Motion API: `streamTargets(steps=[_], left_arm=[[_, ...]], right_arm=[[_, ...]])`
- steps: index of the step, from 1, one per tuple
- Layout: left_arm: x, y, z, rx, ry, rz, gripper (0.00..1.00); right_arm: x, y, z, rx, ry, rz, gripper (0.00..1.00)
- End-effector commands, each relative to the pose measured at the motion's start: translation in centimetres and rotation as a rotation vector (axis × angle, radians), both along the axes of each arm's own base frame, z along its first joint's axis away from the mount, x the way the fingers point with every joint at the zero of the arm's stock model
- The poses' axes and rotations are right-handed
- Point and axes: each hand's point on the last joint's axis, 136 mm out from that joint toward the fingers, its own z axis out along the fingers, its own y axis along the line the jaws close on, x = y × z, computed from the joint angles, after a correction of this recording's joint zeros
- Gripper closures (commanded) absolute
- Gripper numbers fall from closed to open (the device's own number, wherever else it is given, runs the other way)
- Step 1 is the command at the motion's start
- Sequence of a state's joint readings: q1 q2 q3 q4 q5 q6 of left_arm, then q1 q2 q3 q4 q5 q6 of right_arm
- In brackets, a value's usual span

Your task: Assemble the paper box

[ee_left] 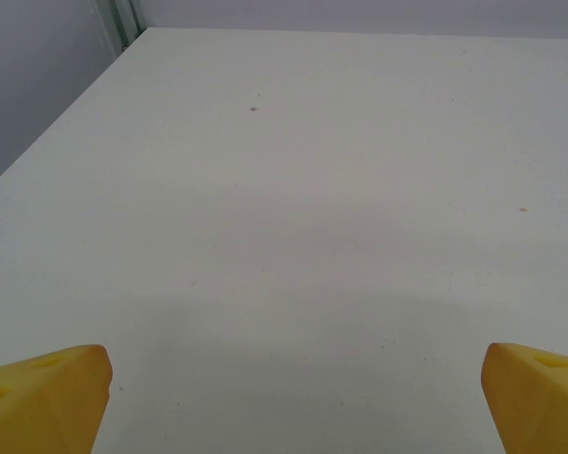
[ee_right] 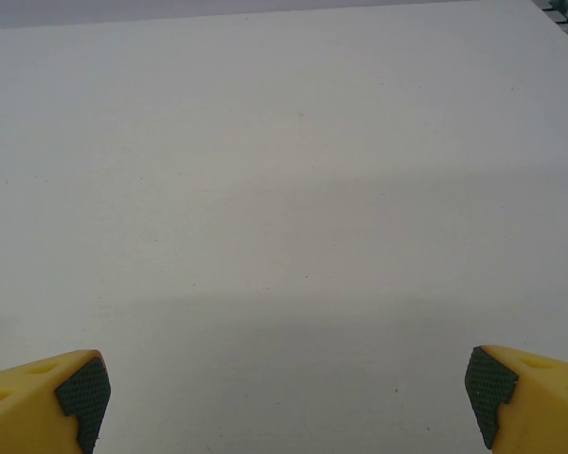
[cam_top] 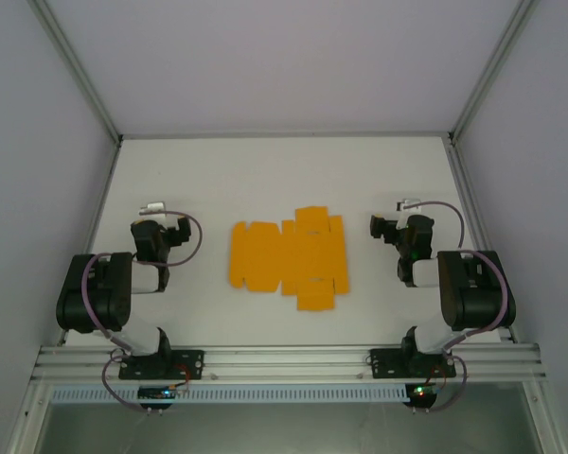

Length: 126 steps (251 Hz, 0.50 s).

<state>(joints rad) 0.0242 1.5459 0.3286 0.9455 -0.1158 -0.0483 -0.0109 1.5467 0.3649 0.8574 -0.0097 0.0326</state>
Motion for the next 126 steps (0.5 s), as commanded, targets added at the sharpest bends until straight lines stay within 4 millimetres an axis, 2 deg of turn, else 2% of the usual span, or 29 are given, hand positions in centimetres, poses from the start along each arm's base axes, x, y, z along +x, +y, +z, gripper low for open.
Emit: streamTargets(steps=[1, 49, 96, 117, 126], left_arm=[[0.8, -0.4, 1.4, 0.005, -0.044, -0.022, 0.00], [1.0, -0.2, 1.8, 0.001, -0.036, -0.016, 0.00], [1.5, 0.0, 4.2, -0.004, 0.039, 0.005, 0.00], [1.3, -0.4, 5.0, -0.044, 0.060, 0.011, 0.00], [1.2, -0.9, 5.4, -0.069, 0.068, -0.002, 0.00]], right_arm=[[0.4, 0.0, 0.5, -0.002, -0.018, 0.010, 0.01], [0.4, 0.1, 0.8, 0.002, -0.025, 0.013, 0.01], [0.6, -1.6, 4.2, -0.050, 0.009, -0.096, 0.01], [0.3, -1.8, 5.6, -0.023, 0.032, -0.132, 0.01], [0.1, -1.2, 6.3, 0.002, 0.032, -0.128, 0.01]])
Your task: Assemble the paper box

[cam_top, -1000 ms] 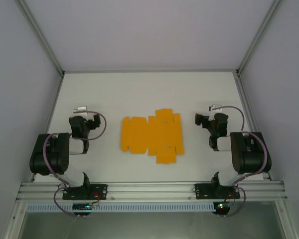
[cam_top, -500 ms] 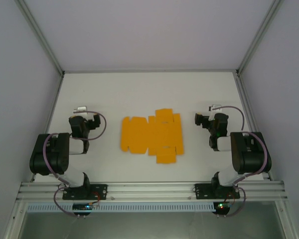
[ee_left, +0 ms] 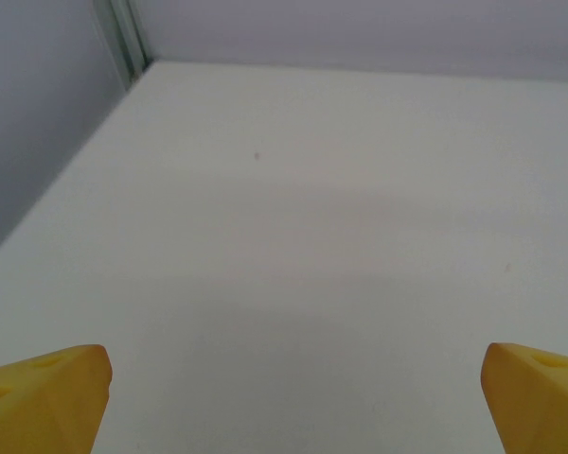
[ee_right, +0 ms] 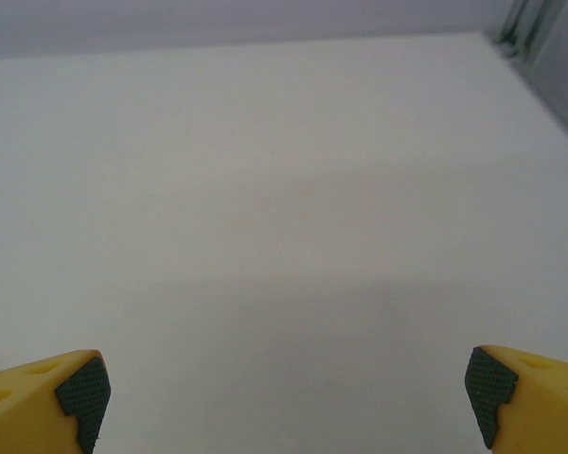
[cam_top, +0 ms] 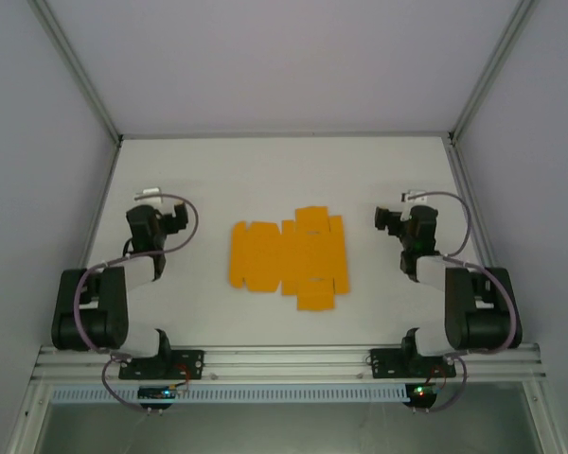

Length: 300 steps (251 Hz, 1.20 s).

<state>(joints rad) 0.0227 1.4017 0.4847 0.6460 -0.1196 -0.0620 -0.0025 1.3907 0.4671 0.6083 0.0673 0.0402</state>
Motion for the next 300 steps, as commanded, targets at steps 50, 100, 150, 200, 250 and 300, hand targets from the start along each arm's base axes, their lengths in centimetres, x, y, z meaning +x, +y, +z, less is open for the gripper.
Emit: streamTargets(steps=[50, 100, 150, 200, 250, 300], left_arm=[[-1.7, -6.1, 2.0, -0.185, 0.151, -0.106, 0.00], [-4.8, -11.9, 0.7, -0.411, 0.258, -0.272, 0.00], [-8.0, -17.3, -1.4, -0.571, 0.402, -0.497, 0.00], [-9.7, -20.5, -3.8, -0.584, 0.553, -0.596, 0.00], [-10.5, -21.3, -6.4, -0.547, 0.655, -0.606, 0.00], [-11.0, -23.7, -7.2, -0.553, 0.698, -0.684, 0.05]], right_arm=[[-1.9, 5.2, 4.8, 0.119, 0.119, 0.035, 0.02], [-4.9, 10.8, 2.9, 0.166, 0.296, 0.152, 0.10], [-7.7, 17.9, 0.7, 0.381, 0.370, 0.390, 0.26], [-9.2, 20.6, -3.2, 0.441, 0.500, 0.460, 0.45], [-9.6, 20.2, -7.2, 0.425, 0.589, 0.404, 0.49], [-9.9, 20.1, -9.3, 0.422, 0.635, 0.383, 0.50]])
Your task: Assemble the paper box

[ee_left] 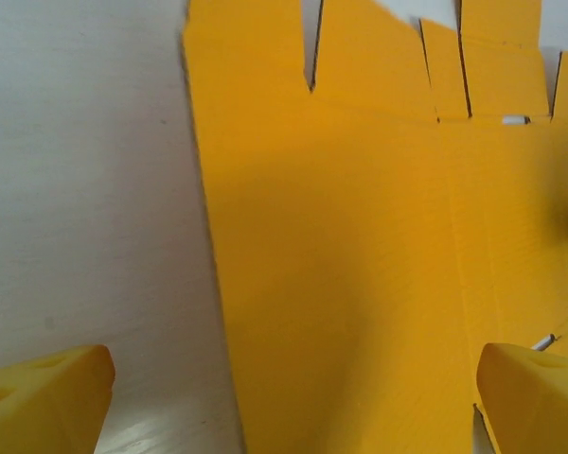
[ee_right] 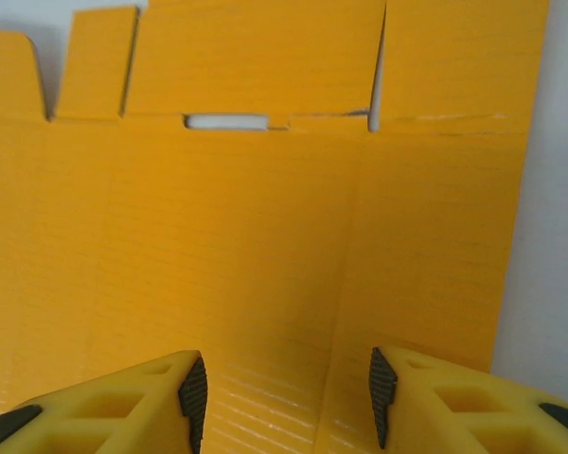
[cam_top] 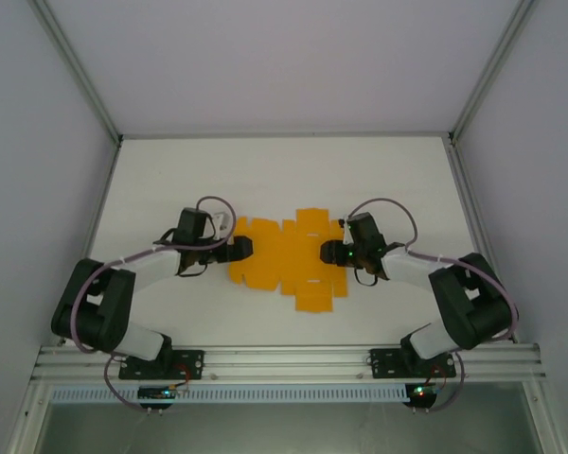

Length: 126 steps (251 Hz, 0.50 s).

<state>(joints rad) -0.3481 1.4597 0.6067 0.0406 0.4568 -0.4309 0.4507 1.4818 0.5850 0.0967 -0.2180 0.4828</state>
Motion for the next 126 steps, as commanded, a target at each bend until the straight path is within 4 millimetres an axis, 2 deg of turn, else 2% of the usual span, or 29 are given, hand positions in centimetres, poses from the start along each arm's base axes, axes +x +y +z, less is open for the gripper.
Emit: streamTargets(steps=[1, 25, 37, 50, 80, 100, 126], left_arm=[[-0.2, -2.1, 0.6, -0.036, -0.003, -0.079, 0.06], [-0.2, -2.5, 0.2, -0.044, 0.005, -0.082, 0.13], [-0.1, -2.8, 0.3, -0.065, 0.000, -0.081, 0.20], [0.1, -3.2, 0.7, -0.096, -0.012, -0.079, 0.28], [0.8, -3.8, 2.2, -0.155, -0.060, -0.068, 0.38], [0.9, -4.1, 3.3, -0.186, -0.082, -0.068, 0.53], [1.3, -4.0, 4.6, -0.202, -0.110, -0.050, 0.81]], right_arm=[[-0.3, 0.3, -1.1, 0.010, 0.025, -0.008, 0.50], [-0.5, 0.0, -1.9, -0.004, 0.039, -0.014, 0.50], [-0.6, -0.2, -2.2, -0.015, 0.040, -0.019, 0.50], [-0.6, -0.2, -2.4, -0.024, 0.043, -0.017, 0.50], [-0.7, -0.4, -2.6, -0.047, 0.044, -0.003, 0.49], [-0.8, -0.4, -2.5, -0.047, 0.046, -0.004, 0.49], [-0.3, -0.1, -1.3, -0.034, 0.017, 0.011, 0.47]])
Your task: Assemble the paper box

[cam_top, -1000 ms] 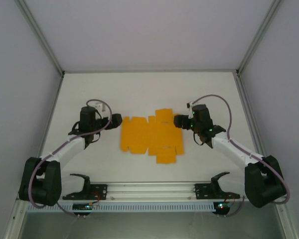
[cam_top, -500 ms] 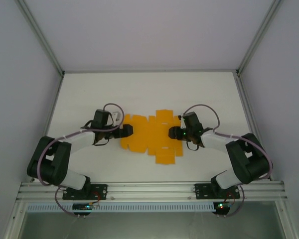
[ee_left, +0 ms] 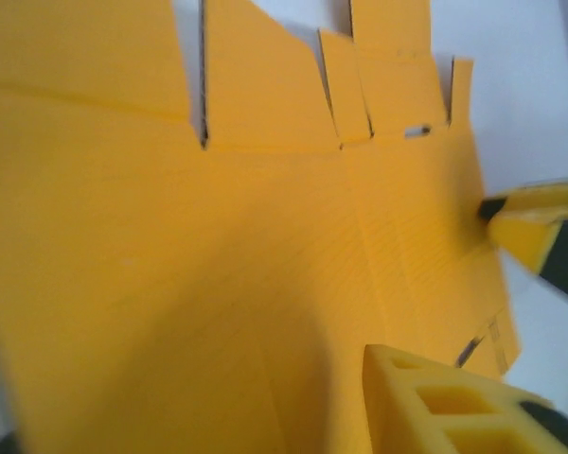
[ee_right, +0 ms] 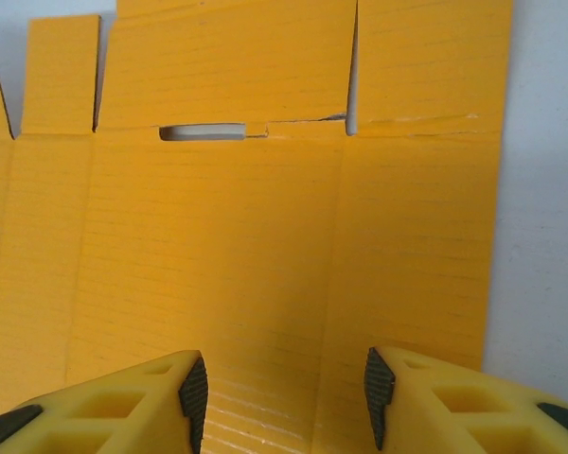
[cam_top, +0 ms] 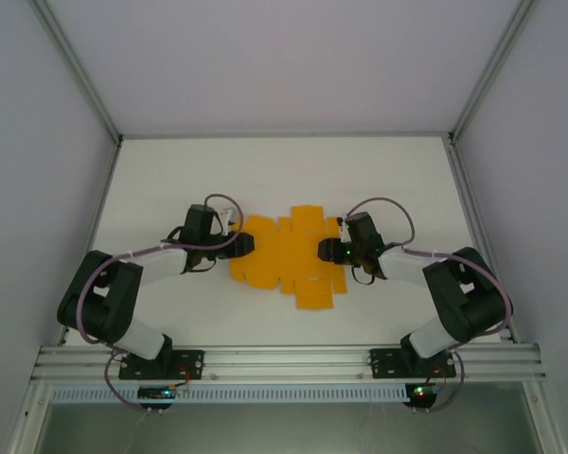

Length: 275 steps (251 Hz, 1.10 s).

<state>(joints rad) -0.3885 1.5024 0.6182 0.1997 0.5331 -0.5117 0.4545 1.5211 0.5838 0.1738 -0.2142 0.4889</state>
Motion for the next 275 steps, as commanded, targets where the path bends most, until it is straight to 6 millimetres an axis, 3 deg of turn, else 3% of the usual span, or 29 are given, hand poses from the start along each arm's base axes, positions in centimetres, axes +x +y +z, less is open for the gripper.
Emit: streamTargets(steps=[1, 13, 28, 95, 132, 161, 185, 221, 256, 275], left_arm=[[0.3, -0.8, 2.8, -0.076, -0.066, -0.008, 0.82], [0.5, -0.8, 3.7, -0.089, -0.088, 0.004, 0.93], [0.9, -0.7, 5.2, -0.114, -0.124, 0.022, 1.00], [2.6, 1.1, 13.4, -0.220, -0.304, 0.063, 1.00], [1.8, 1.2, 18.4, -0.329, -0.368, 0.003, 1.00], [0.6, 1.1, 21.5, -0.396, -0.426, -0.035, 1.00], [-0.5, 1.0, 23.2, -0.438, -0.453, -0.071, 1.00], [-1.5, 1.4, 24.7, -0.446, -0.499, -0.064, 1.00], [-1.5, 1.6, 24.5, -0.420, -0.495, -0.047, 1.00], [-1.4, 1.7, 24.3, -0.419, -0.492, -0.044, 1.00]], right_arm=[[-1.2, -0.6, -1.1, -0.050, 0.047, 0.015, 0.47], [-0.7, -0.6, 0.1, -0.055, 0.017, 0.025, 0.43], [-0.2, -0.6, 1.9, -0.066, -0.028, 0.035, 0.39], [2.1, -3.7, 12.1, -0.022, -0.294, -0.008, 0.07], [2.2, -5.4, 16.5, 0.103, -0.398, -0.030, 0.03], [1.6, -5.1, 18.6, 0.224, -0.433, 0.030, 0.03], [1.3, -4.1, 19.4, 0.314, -0.398, 0.101, 0.07], [1.9, -2.8, 20.2, 0.385, -0.382, 0.180, 0.21], [2.2, -1.4, 20.0, 0.423, -0.354, 0.246, 0.49], [2.1, -0.9, 19.8, 0.437, -0.352, 0.273, 0.60]])
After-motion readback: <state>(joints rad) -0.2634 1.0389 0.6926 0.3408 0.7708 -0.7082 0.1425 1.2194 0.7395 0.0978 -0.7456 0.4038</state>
